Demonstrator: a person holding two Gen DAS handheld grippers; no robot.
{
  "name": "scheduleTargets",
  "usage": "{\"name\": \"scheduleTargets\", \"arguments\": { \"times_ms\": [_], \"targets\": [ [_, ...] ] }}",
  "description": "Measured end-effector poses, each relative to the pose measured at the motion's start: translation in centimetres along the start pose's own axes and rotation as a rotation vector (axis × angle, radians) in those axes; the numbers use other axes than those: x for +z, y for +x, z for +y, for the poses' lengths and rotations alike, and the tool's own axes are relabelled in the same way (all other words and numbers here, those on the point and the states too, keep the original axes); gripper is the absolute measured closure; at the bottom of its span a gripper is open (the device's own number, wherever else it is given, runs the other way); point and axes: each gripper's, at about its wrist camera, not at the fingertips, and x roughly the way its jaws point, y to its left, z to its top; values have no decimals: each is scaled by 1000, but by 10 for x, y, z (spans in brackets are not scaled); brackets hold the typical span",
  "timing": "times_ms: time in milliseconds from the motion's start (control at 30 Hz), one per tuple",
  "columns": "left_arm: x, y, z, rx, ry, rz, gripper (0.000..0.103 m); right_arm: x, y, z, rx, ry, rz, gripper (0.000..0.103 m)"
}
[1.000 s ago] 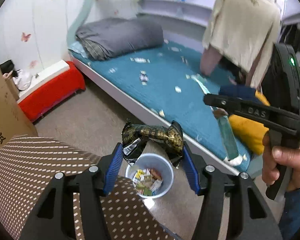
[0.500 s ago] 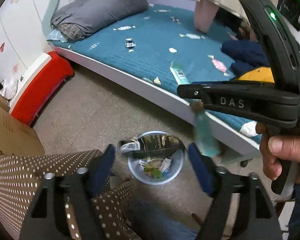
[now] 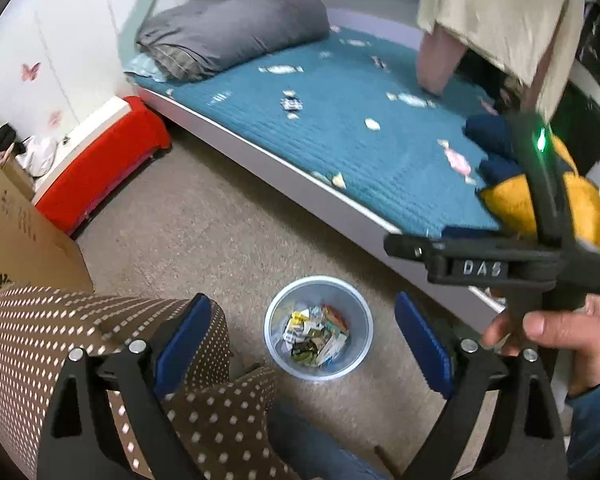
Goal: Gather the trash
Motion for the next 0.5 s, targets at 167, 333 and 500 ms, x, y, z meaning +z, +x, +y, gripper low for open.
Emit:
{"name": "scheduleTargets", "arguments": {
  "times_ms": [167, 333, 500],
  "targets": [
    [-13, -40, 5, 15, -69, -89, 10, -11, -21, 14, -19, -21, -30, 6],
    [-32, -87, 7, 49, -122, -178, 9, -21, -56, 41, -14, -70, -82, 6],
    [-54, -135, 10, 83, -165, -269, 6, -37, -97, 77, -13, -134, -145, 6]
  ]
}}
